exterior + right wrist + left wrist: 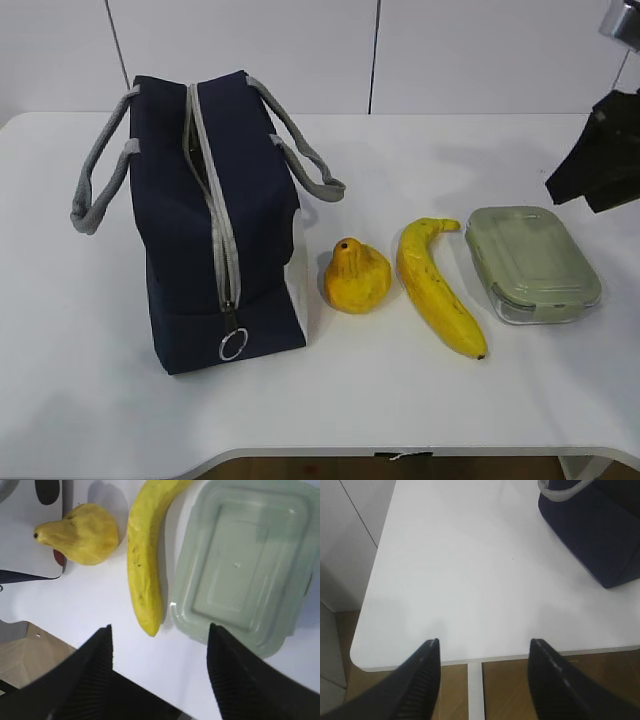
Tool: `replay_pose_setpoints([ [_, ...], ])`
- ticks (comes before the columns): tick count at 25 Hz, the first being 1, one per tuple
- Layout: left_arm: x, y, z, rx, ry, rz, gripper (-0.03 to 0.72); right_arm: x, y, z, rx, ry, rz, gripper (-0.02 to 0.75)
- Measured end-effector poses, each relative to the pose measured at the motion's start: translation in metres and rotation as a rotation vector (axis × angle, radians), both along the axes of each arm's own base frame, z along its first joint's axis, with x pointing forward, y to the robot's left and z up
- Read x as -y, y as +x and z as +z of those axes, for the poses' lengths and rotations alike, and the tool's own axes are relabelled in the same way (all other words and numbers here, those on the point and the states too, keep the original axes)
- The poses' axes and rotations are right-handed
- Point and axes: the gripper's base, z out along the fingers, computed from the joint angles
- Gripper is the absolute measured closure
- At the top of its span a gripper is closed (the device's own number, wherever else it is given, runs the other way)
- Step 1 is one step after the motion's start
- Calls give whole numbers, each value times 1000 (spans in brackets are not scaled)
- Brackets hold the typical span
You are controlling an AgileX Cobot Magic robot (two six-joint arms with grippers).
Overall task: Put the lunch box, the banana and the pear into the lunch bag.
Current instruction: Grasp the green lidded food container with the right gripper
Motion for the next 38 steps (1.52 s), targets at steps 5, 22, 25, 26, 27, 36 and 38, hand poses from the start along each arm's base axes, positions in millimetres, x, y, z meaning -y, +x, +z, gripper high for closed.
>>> replay_pose_setpoints([
  [5,0,0,0,0,0,0,258,26,15,-13,32,30,16,262],
  [22,0,0,0,0,0,0,258,64,53,-67,-34,75,-10,153],
  [25,0,0,0,0,0,0,258,64,53,-66,-31,74,-8,155],
  [26,0,0,0,0,0,0,258,64,53,-66,-29,73,-8,155],
  [27,0,0,0,0,0,0,258,64,53,-66,-29,73,-6,156],
  [36,0,0,0,0,0,0,258,64,53,-66,-28,69,-2,159],
  [38,0,0,0,0,0,0,258,66,52,-67,-30,46,14,159],
])
